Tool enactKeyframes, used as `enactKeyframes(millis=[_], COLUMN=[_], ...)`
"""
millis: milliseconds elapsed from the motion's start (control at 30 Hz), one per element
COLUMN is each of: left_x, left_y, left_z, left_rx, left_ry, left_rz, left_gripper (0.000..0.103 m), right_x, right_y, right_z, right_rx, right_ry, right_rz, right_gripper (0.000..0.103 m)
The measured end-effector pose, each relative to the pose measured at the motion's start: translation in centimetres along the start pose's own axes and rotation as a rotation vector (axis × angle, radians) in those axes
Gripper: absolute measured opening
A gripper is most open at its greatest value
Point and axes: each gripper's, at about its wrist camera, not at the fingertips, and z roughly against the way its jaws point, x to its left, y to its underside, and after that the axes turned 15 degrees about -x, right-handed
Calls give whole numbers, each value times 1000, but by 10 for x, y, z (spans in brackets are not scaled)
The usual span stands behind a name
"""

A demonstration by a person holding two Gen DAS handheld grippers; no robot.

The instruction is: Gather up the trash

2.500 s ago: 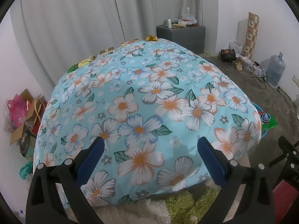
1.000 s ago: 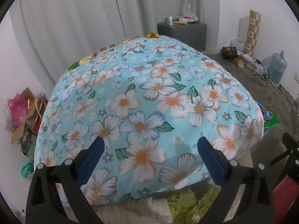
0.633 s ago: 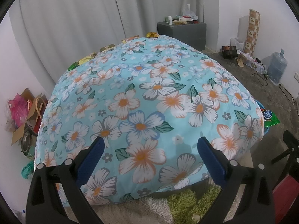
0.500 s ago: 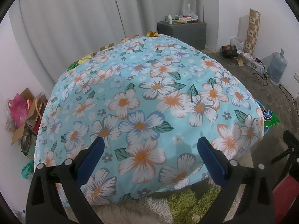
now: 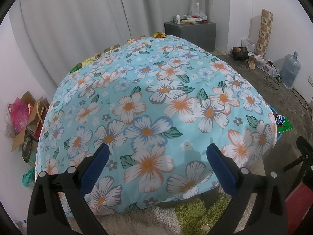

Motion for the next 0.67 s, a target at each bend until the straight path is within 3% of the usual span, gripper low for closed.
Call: enactKeyframes(millis=[667], left_x=[7], left_y=[12], left_z=[6], left_rx=[18], left_ry=[8], left_rz=[-5], left_gripper=[98], right_x=[1], right_y=[1], right_z=[-1], right_rx=[2], right_ry=[0], right_rz=[-3], right_gripper=[95])
